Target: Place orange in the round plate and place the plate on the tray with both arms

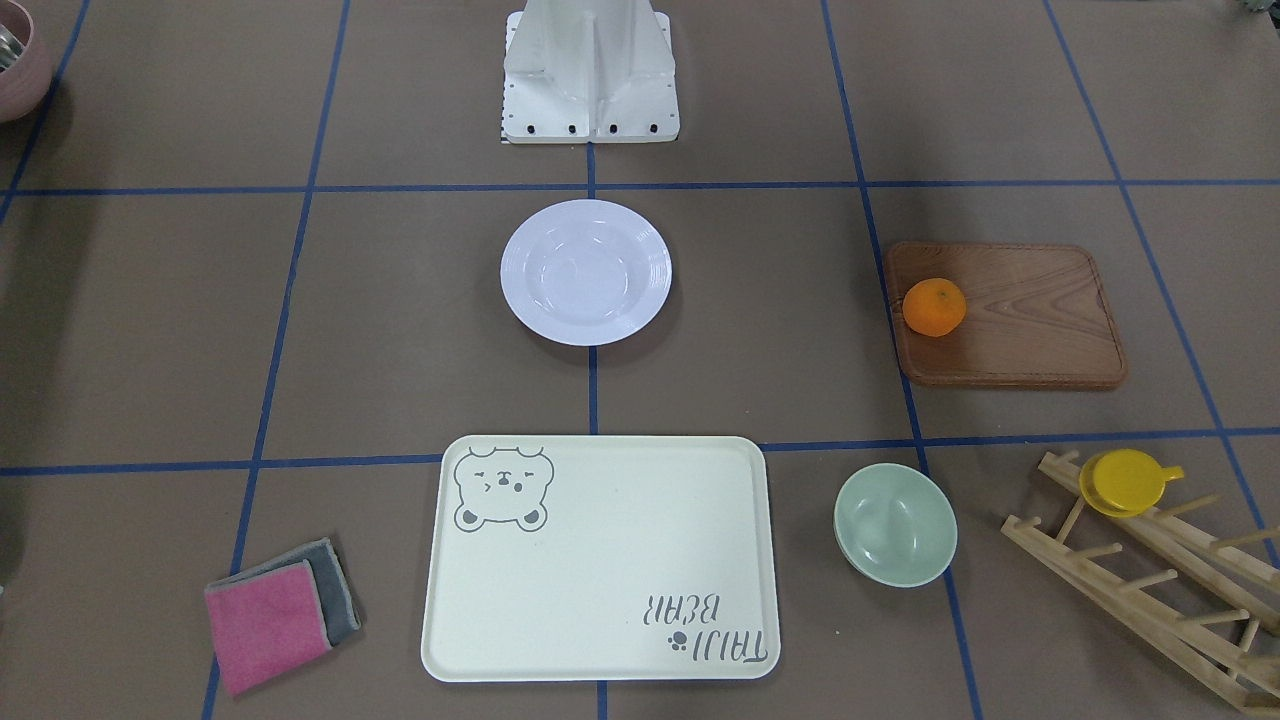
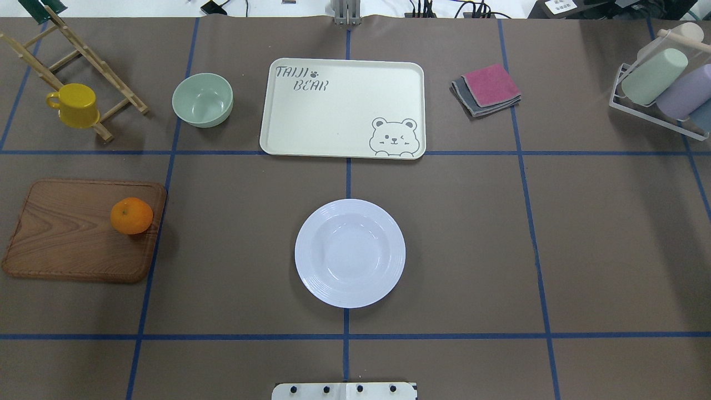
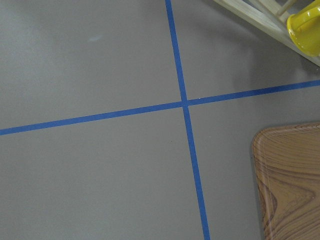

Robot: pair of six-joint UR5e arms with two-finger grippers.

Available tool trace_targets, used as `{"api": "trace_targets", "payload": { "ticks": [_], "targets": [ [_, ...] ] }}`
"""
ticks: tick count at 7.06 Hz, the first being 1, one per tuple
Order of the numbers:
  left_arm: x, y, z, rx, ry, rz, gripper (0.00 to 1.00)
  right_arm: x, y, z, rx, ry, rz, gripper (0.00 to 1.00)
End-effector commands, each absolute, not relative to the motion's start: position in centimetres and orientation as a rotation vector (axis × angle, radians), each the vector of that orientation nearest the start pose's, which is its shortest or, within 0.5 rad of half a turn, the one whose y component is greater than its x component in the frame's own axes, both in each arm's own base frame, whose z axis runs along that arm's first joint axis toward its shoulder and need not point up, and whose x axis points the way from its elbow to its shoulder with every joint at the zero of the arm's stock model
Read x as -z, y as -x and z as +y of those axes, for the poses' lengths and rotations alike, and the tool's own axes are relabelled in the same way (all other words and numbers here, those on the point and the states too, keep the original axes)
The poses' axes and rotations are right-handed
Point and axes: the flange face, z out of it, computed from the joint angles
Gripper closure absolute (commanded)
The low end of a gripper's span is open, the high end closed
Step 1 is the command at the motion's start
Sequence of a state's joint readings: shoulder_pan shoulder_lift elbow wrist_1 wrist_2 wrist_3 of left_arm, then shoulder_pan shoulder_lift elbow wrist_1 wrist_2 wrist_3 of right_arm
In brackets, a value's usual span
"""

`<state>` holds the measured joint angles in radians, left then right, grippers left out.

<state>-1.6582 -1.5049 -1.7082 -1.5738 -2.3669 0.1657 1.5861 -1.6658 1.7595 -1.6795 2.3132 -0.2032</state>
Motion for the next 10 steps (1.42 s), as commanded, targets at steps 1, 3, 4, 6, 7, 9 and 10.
{"api": "trace_targets", "payload": {
  "ticks": [1, 3, 4, 6, 7, 9, 10],
  "targets": [
    [-61.6, 10.2, -46.1, -0.109, -0.179, 0.780, 0.00, -62.4, -7.3, -44.8, 0.173, -0.066, -0.741, 0.00],
    [-59.1, 10.1, -46.7, -0.134, -0.227, 0.773, 0.00, -61.7, -7.3, -45.3, 0.180, -0.081, -0.741, 0.00],
    [-58.1, 10.0, -46.7, -0.155, -0.244, 0.770, 0.00, -61.5, -7.1, -45.5, 0.185, -0.085, -0.740, 0.00],
    [-55.8, 7.8, -48.8, -0.220, -0.276, 0.771, 0.00, -60.4, -6.7, -46.3, 0.188, -0.099, -0.742, 0.00],
    [-55.5, 7.6, -48.8, -0.218, -0.278, 0.791, 0.00, -59.5, -6.0, -46.7, 0.208, -0.112, -0.749, 0.00],
    [-52.0, 1.6, -50.1, -0.398, -0.417, 0.856, 0.00, -56.8, -2.6, -47.1, 0.294, -0.138, -0.772, 0.00],
    [-51.1, -3.3, -50.3, -0.407, -0.389, 0.878, 0.00, -56.5, -1.6, -47.4, 0.316, -0.135, -0.777, 0.00]
  ]
}}
